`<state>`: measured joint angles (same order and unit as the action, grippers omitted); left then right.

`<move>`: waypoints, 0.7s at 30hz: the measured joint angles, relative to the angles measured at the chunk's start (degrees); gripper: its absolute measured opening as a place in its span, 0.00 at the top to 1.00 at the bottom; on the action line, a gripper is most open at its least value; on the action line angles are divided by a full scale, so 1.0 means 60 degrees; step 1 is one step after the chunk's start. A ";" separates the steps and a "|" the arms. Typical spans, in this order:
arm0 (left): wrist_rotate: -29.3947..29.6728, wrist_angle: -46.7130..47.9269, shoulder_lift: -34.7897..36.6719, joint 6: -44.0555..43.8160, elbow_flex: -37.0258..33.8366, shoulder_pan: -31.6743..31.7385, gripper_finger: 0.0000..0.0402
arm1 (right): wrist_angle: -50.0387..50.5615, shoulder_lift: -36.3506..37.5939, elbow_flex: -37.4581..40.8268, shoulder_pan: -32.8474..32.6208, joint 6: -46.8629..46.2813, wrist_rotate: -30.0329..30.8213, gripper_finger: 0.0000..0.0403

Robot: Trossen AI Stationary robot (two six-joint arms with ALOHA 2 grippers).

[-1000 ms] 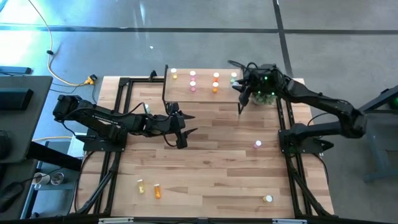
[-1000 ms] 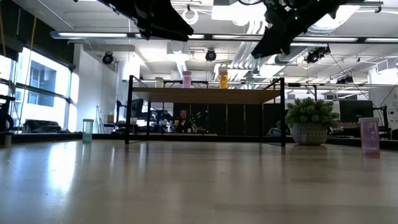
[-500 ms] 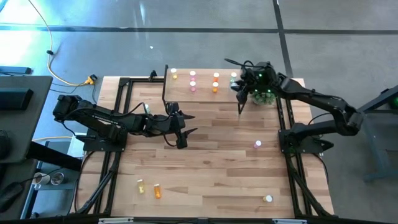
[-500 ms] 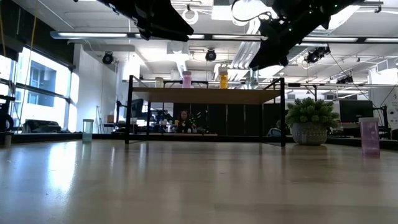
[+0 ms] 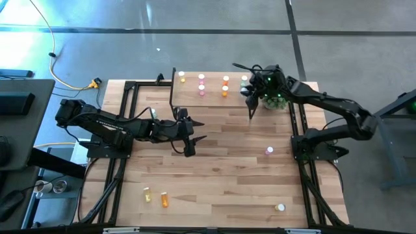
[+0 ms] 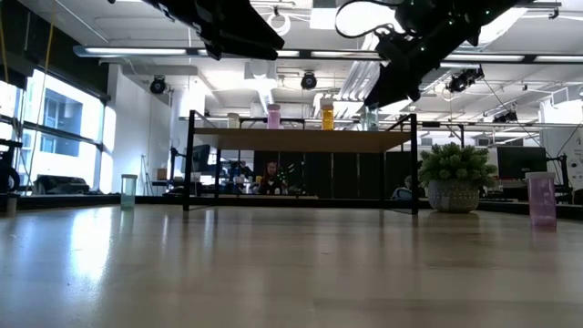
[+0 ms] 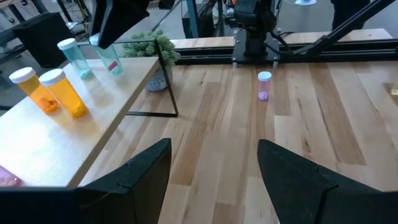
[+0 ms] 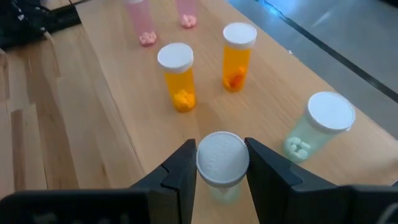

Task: Pick and place medicine bottles onto shelf by color
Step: Put the bottom blue pill bottle on the shelf aligned with the other blue pill bottle

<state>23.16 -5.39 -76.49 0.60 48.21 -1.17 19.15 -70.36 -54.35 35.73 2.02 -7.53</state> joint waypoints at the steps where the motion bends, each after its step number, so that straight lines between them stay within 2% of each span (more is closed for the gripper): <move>1: 0.0000 0.0000 0.0000 0.0003 0.0000 0.0000 0.43 | 0.0017 -0.0042 0.0000 0.0000 0.0034 0.0003 0.73; 21: 0.0000 0.0044 0.0000 0.0011 -0.0004 0.0004 0.43 | -0.0038 -0.0307 -0.0029 0.0000 0.0133 0.0257 0.73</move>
<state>23.16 -5.13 -76.49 0.67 48.18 -1.15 18.93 -72.20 -54.52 35.73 2.82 -5.99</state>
